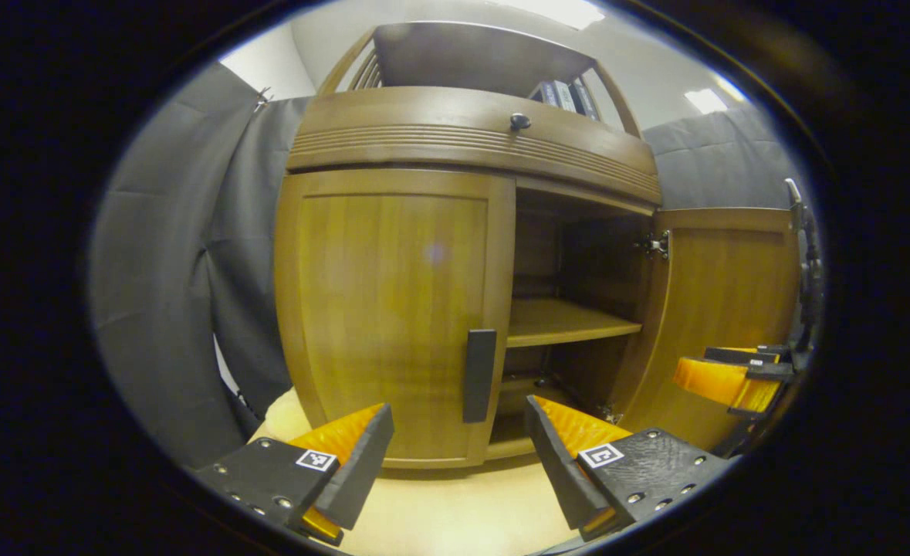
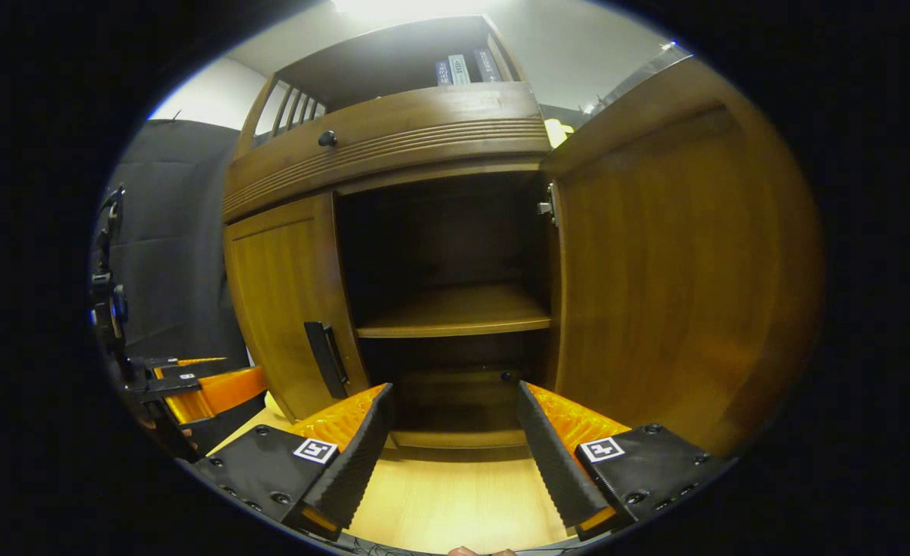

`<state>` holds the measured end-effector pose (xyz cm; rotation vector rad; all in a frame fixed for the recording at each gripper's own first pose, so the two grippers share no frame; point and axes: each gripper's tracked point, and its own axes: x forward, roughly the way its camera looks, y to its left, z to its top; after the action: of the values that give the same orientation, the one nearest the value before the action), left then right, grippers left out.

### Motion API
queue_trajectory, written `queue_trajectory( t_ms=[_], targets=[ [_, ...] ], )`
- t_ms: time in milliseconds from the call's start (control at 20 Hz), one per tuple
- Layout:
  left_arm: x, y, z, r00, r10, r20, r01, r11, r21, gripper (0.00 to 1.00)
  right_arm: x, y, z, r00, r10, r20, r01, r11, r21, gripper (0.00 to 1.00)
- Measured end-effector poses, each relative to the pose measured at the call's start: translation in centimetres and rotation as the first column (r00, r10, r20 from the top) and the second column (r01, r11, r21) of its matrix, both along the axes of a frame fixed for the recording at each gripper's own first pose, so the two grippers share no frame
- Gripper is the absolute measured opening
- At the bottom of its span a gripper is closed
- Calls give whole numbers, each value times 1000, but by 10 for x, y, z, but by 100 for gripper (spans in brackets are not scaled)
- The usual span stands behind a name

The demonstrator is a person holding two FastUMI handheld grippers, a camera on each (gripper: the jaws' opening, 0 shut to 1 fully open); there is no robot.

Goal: Open the right door of the double-door shoe cabinet with the right hand, and open the left door with the left hand.

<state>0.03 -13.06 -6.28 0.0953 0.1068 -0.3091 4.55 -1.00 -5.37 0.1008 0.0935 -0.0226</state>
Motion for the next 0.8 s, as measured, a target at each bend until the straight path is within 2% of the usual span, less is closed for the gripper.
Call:
queue_trajectory(
  t_ms=[100, 250, 350, 450, 550, 700, 800],
  targets=[
    [0, -4, -2, 1000, -16, 4, 16, 1000, 1, 100, 11, 1, 1, 1000, 8, 0, -8, 1000, -5, 94],
    [1, -10, -6, 999, -38, -20, 38, 999, -20, 100, 26, 0, 1, 1000, 26, 0, -26, 1000, 8, 94],
    [13, 0, 3, 999, -1, -32, 0, 999, -42, 100, 34, 0, -2, 999, 37, -12, -37, 999, 10, 94],
    [26, 3, -8, 996, 57, -63, -60, 998, -37, 90, 33, 3, -3, 999, 43, -4, -43, 999, 8, 98],
    [36, 5, -18, 991, 88, -104, -92, 995, -43, 80, 36, 2, -5, 999, 41, 0, -41, 999, 5, 94],
    [46, -9, -24, 992, 37, -124, -48, 995, -89, 67, 34, 3, -5, 999, 43, -11, -42, 999, 22, 94],
    [53, -12, -21, 994, 35, -100, -43, 996, -80, 61, 34, 2, -3, 999, 34, -5, -34, 999, 36, 94]
  ],
)
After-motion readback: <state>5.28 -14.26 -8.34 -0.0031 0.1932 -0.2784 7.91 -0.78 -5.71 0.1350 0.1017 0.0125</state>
